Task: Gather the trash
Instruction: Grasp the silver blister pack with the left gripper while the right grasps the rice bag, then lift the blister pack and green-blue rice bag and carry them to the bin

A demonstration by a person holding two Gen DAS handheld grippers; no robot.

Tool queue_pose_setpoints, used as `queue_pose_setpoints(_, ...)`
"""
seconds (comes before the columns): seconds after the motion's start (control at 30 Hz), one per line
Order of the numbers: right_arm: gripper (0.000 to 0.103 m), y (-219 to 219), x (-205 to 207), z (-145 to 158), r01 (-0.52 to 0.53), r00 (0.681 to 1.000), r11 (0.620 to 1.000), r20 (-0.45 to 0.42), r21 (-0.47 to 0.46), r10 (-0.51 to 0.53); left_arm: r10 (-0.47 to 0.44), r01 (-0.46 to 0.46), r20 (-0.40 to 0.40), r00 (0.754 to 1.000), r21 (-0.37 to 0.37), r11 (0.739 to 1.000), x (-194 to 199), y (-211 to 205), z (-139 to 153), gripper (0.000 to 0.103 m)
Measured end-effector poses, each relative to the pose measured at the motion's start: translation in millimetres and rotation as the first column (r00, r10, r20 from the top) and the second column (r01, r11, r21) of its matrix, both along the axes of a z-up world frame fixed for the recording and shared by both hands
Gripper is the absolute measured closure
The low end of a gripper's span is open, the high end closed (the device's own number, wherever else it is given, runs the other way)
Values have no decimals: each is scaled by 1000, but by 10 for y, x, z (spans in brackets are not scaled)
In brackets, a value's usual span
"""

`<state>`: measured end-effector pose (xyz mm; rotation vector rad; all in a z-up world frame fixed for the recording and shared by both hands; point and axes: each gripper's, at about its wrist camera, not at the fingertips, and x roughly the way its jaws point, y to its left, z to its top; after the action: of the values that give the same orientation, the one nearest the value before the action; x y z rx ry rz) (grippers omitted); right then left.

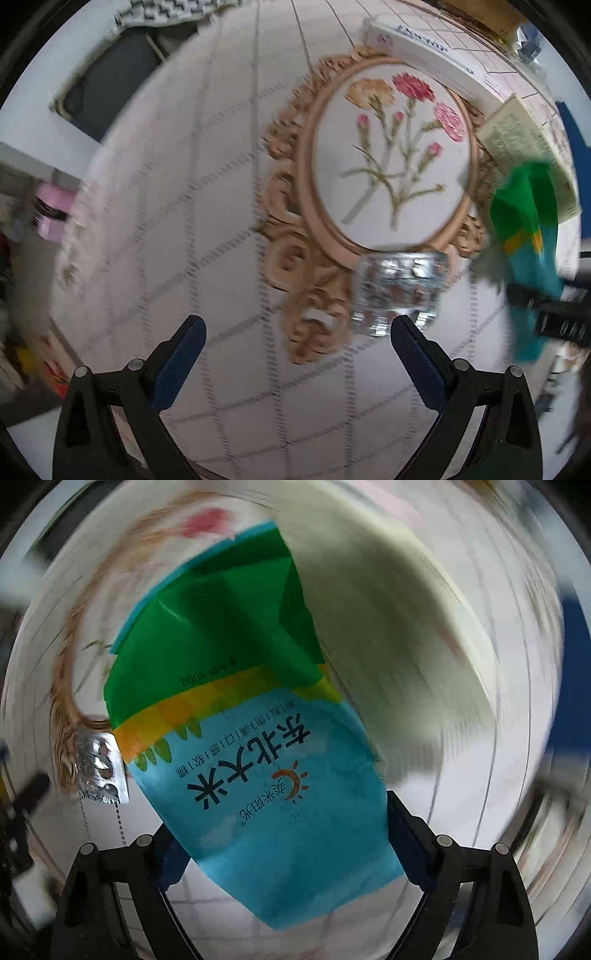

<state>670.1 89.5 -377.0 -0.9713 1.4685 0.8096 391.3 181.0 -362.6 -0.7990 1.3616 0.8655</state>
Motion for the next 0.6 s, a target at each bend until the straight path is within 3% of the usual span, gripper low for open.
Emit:
queue_pose_setpoints(0.1, 11, -479, 127, 73, 232, 971, 972, 45, 34, -233, 18, -15, 34, 999, -96, 995, 110, 14, -123, 1)
queue_pose_setpoints(0.23, 11, -954, 289, 62, 467, 883, 881, 11, 76, -469, 14, -9, 34, 999, -171, 985, 316, 39, -342, 1)
queue_pose_setpoints(0.33, 11, -1025, 341, 68, 504, 860, 858, 35, 96, -509, 0, 1, 3, 1000, -131, 991, 412, 6, -388, 12)
queue_pose_setpoints(0.47, 12, -953, 357, 56, 490, 862, 865, 86, 102, -499, -77, 78, 19, 997, -58, 995, 517, -146, -275, 46)
queue_pose_setpoints(0.6, 16, -939, 270, 46, 475, 864, 873, 131, 105, -486, -125, 125, 22, 992, -41, 991, 557, -247, -223, 53)
